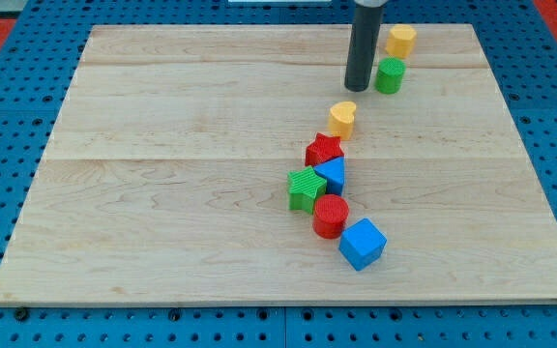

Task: Move the yellow heart towards the center right

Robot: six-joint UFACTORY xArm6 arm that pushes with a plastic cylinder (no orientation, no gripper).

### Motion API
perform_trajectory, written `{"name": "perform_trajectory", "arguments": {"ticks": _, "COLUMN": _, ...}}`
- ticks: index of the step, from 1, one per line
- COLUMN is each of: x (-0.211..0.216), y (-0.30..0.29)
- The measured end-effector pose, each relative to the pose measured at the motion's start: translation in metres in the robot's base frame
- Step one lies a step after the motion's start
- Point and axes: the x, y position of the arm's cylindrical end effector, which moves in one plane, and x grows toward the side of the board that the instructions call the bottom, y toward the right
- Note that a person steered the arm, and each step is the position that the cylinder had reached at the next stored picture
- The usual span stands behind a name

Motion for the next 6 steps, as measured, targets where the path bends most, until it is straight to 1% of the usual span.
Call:
{"name": "perform_trajectory", "arguments": {"ticks": 1, "x": -0.011, "y": 0.020}}
{"name": "perform_trajectory", "arguments": {"ticks": 2, "x": -0.011, "y": 0.023}}
{"name": "perform_trajectory", "arguments": {"ticks": 3, "x": 0.018, "y": -0.009}}
{"name": "perform_trajectory", "arguments": {"ticks": 4, "x": 0.004, "y": -0.109}}
{"name": "perform_trajectory", "arguments": {"ticks": 5, "x": 0.078, "y": -0.126}}
{"name": "perform_trajectory", "arguments": {"ticks": 6, "x": 0.082, "y": -0.080}}
